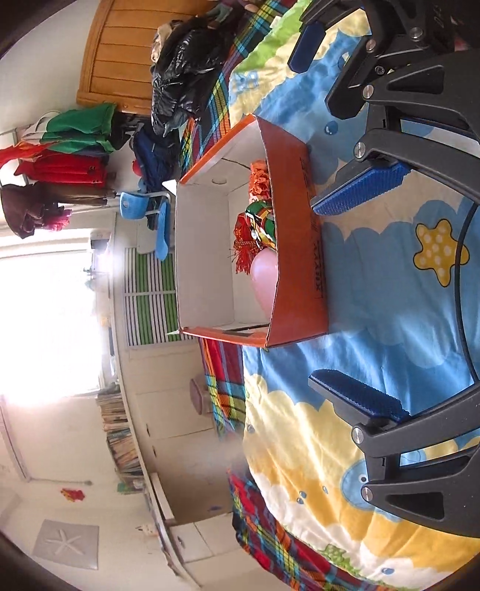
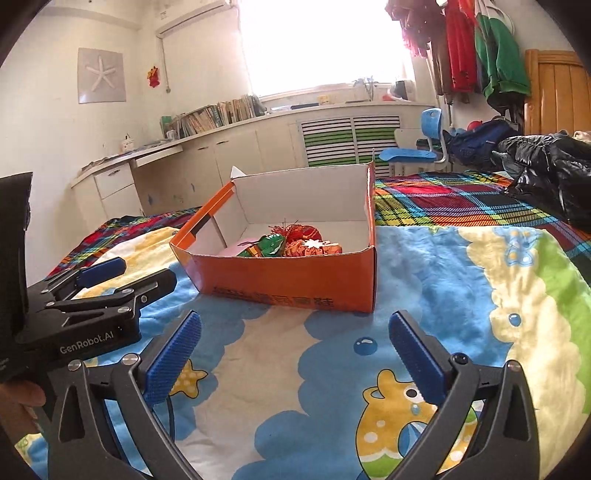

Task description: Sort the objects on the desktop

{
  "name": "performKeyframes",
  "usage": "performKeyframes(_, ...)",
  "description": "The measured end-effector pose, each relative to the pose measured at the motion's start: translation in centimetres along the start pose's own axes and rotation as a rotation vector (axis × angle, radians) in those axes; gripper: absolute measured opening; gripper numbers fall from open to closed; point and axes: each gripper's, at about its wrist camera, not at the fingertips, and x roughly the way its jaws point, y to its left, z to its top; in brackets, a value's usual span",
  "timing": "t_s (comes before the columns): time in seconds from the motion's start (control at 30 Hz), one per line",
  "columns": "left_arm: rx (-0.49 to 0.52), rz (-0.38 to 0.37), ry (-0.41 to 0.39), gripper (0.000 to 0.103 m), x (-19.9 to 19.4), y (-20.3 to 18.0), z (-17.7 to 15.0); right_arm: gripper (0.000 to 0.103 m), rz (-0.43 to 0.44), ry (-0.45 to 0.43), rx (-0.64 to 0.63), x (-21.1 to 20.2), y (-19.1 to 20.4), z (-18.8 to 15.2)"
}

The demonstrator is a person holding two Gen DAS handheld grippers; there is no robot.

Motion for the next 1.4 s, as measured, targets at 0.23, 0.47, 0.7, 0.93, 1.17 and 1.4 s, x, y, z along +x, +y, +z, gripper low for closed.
performKeyframes(0.23,-0.019,0.041,-0.098,0.098,0.4,-0.4,-1.1,0.102,0.017,-0.067,-0.015,0.8,-0.3,-0.2)
performKeyframes(0.47,-0.081,0.049,-0.164,0.098,-0.1,0.5,-1.9,0.102,0.037,-0.122,-0.047,0.9,-0.1,-0.1)
performKeyframes(0.7,-0.095,0.054,-0.237,0.102,-1.4,0.5,-2.4,0.102,-0.006,-0.190,-0.074,-0.4,0.4,-0.7)
performKeyframes(0.93,-0.097,0.010,-0.228,0.102,-1.1,0.5,-2.4,0.103,-0.030,-0.195,-0.079,-0.6,0.5,-0.9)
performKeyframes(1.17,-0.102,-0.018,-0.246,0.102,-1.6,0.5,-2.5,0.103,-0.072,-0.244,-0.101,-1.5,0.9,-1.1)
performKeyframes(1.4,-0.102,-0.029,-0.253,0.102,-1.7,0.4,-2.5,0.103,-0.075,-0.257,-0.105,-1.7,1.0,-1.2)
